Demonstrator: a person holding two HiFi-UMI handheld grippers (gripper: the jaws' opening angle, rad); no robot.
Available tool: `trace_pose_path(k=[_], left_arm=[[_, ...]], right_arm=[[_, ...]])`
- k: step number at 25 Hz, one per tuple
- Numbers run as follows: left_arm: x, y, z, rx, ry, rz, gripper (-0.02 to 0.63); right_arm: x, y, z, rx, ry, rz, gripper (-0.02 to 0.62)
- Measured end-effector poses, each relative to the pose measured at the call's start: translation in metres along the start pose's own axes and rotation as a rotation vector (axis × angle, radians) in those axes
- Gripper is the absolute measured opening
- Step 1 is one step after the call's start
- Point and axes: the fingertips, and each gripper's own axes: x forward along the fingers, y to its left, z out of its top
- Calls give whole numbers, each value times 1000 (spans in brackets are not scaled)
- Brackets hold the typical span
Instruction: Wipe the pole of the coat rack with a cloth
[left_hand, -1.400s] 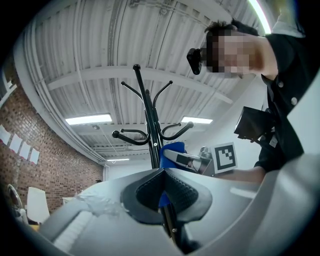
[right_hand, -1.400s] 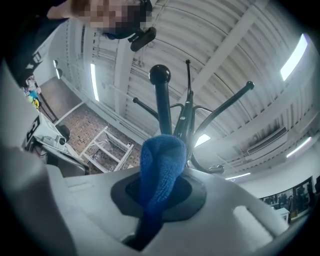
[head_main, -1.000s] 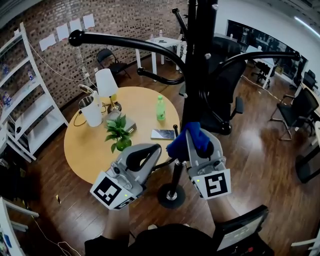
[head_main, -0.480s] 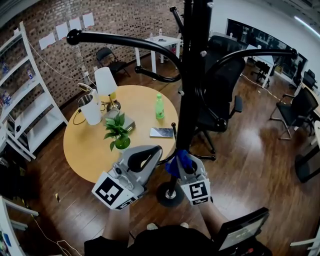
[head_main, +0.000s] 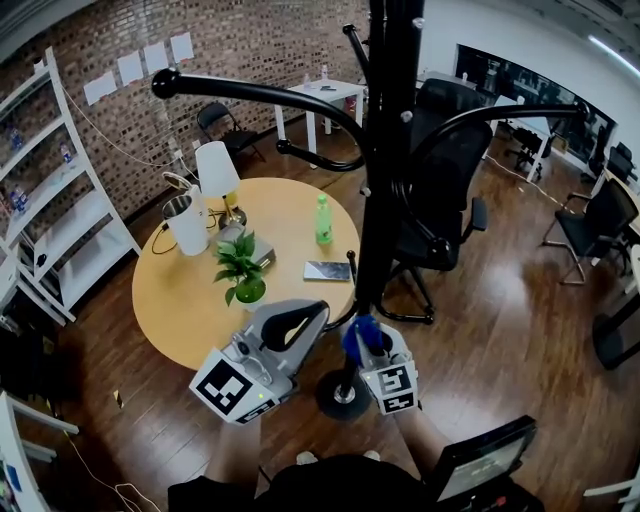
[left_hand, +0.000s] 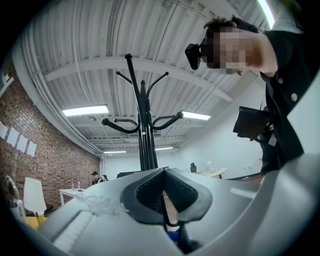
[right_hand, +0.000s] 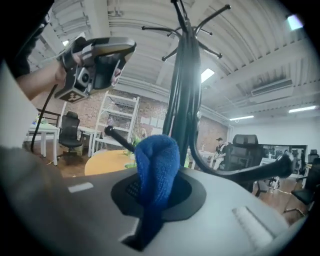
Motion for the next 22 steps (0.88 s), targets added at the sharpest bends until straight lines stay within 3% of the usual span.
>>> trace_pose_path(k=[3, 12, 22], left_arm=[[-2, 5, 1, 3, -5, 8, -6], [1, 7, 10, 28, -25, -12, -6], [-1, 20, 29, 69, -62, 1, -6]], right_arm=[[-10, -15, 35, -7, -89, -57, 23], [-30, -29, 179, -104, -400, -92, 23], [-53, -49, 309, -188, -640, -121, 23]])
